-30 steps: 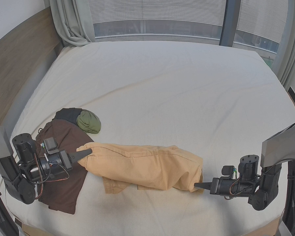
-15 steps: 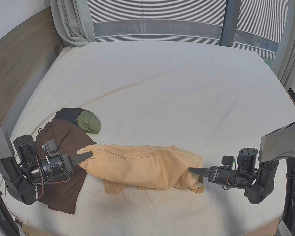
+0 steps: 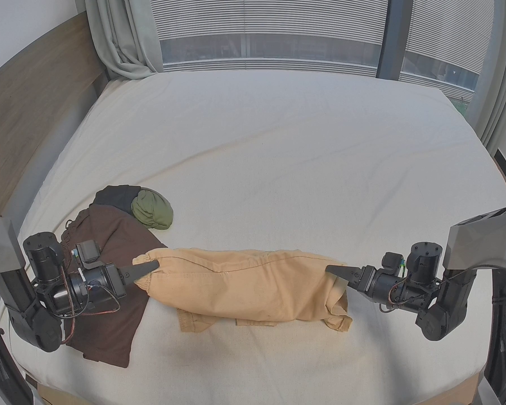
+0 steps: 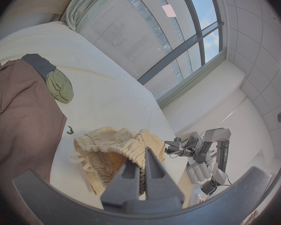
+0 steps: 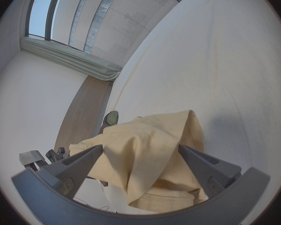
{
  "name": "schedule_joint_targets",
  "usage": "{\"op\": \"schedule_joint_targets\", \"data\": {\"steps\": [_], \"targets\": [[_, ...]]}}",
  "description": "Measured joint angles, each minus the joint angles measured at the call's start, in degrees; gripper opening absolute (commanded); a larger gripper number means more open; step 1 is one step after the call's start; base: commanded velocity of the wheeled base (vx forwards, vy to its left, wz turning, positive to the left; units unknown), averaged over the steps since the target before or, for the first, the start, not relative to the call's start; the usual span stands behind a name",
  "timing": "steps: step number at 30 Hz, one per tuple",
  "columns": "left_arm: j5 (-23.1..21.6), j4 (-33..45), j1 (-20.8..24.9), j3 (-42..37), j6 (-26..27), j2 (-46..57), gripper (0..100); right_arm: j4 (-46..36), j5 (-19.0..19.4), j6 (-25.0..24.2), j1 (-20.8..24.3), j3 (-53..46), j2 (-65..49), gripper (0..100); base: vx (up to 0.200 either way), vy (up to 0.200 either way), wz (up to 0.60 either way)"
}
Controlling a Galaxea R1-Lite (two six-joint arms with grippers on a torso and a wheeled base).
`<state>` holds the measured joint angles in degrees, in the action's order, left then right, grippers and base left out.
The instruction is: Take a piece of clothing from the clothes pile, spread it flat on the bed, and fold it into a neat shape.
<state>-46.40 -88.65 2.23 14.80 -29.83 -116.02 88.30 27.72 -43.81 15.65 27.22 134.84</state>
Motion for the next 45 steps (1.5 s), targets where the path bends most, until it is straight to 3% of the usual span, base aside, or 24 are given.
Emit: {"op": "schedule_joint_targets", "data": {"steps": [15, 28, 29, 45], "targets": [[0.0, 0.0, 0.1, -0.1, 0.2, 0.1, 0, 0.0, -2.3, -6.4, 0.2, 3.7, 0.0, 100, 0.000, 0.000, 0.00], [0.0, 0.0, 0.2, -0.2, 0.2, 0.1, 0, 0.2, -2.4, -7.1, 0.6, 4.6, -0.7, 100, 0.000, 0.000, 0.00], [0.0, 0.0, 0.2, -0.2, 0.2, 0.1, 0, 0.2, -2.4, -7.1, 0.6, 4.7, -0.7, 0, 0.000, 0.000, 0.00], [0.0, 0.0, 0.3, -0.2, 0.2, 0.1, 0, 0.4, -2.4, -7.3, 0.3, 4.9, -2.4, 0, 0.000, 0.000, 0.00]]}}
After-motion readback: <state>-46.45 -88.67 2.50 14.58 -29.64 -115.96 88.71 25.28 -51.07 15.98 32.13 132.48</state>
